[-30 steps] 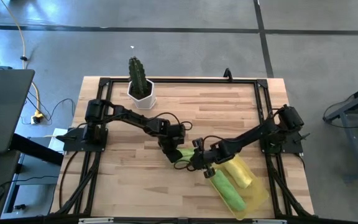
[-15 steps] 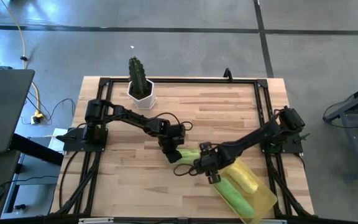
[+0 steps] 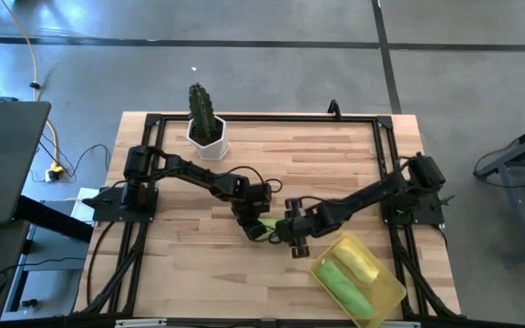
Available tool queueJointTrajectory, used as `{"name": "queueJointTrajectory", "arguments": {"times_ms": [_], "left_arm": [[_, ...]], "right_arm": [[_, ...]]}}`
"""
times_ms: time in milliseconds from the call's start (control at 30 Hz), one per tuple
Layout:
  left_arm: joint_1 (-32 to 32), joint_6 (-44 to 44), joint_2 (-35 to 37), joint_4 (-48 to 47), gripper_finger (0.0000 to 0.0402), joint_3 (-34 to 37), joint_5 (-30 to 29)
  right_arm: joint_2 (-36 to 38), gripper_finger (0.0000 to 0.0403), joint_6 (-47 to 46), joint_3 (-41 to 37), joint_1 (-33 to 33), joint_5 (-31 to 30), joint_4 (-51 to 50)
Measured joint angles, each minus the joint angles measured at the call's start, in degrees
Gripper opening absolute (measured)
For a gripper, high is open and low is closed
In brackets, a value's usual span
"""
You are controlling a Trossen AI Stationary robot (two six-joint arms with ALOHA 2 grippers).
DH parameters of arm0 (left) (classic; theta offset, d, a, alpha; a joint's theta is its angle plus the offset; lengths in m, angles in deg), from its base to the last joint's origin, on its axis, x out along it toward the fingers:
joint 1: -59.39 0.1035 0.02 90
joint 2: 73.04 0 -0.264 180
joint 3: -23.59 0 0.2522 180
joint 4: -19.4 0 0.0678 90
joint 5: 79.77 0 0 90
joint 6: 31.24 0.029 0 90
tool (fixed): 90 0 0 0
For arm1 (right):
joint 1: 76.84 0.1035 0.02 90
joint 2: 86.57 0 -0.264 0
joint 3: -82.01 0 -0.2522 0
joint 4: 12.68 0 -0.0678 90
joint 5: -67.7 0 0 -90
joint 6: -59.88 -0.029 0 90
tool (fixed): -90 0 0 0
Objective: Roll microfiber towels into tight, uniform cylinder then place into a basket
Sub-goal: Roll the light green towel
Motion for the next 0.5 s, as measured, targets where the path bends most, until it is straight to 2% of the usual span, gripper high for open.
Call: {"name": "queueJointTrajectory", "arguments": {"times_ms": [133, 500], "left_arm": [[0.56, -0.05, 0.03, 0.00, 0.0015, 0.00, -0.29], [0.96, -0.15, 0.01, 0.00, 0.0015, 0.00, -0.50]], "right_arm": [[-0.02, 0.0199, -0.27, -1.78, -0.47, 2.14, 2.49], [-0.44, 0.0199, 3.65, -2.29, 2.60, 1.72, 5.76]]}}
